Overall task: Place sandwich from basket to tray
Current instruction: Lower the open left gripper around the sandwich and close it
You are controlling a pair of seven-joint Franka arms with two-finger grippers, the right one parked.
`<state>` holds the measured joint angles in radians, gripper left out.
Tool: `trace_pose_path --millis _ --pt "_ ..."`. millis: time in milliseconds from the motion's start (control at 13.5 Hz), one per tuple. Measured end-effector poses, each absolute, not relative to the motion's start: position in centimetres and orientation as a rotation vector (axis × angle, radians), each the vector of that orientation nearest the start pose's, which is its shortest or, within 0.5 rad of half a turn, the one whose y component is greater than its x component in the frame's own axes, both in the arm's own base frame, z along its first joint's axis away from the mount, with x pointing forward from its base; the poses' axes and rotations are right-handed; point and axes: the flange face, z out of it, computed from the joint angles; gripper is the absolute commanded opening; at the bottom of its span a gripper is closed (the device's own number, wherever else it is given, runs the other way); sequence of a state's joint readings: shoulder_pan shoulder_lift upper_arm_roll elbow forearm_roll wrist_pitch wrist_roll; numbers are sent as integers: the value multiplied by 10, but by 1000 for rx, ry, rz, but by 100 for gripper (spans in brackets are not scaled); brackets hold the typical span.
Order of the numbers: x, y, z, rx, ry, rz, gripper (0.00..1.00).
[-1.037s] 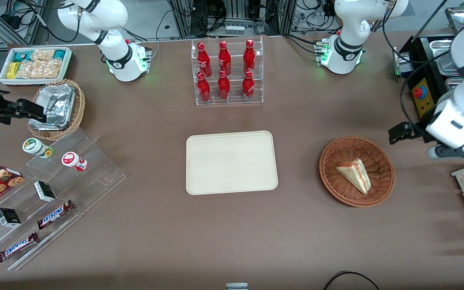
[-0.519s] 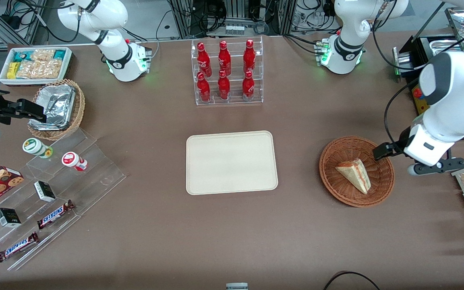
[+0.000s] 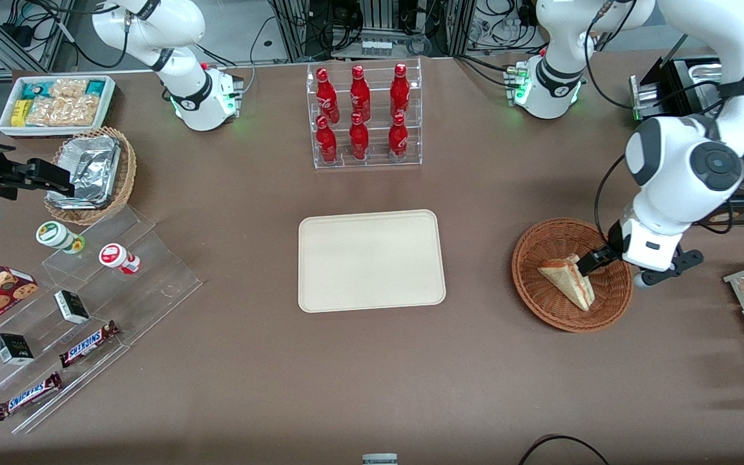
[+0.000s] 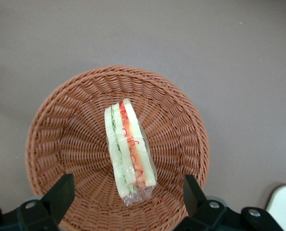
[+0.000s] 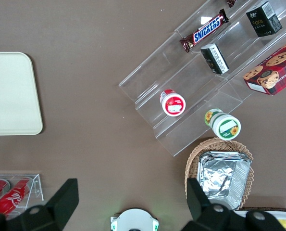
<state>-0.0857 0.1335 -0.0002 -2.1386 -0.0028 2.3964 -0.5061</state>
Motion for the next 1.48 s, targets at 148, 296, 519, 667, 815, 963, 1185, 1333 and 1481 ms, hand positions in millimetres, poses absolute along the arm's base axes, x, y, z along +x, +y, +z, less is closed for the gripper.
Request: trace_pose_path --millis 148,296,519,667,815,963,1185,1333,1481 --pt "558 -48 330 -3099 -697 -194 100" --pt "554 -52 312 -3092 -717 -168 100" --pt "552 -62 297 -3086 -724 -128 100" --pt "551 -64 291 -3084 -722 -112 100" --pt "552 -64 286 -3084 -723 -115 100" --pt "553 -64 279 -3084 -723 -115 100" --pt "554 -64 270 -3085 -724 -123 73" --pt "555 -64 265 -3087 -725 -130 19" --pt "555 -64 260 -3086 -725 -128 0"
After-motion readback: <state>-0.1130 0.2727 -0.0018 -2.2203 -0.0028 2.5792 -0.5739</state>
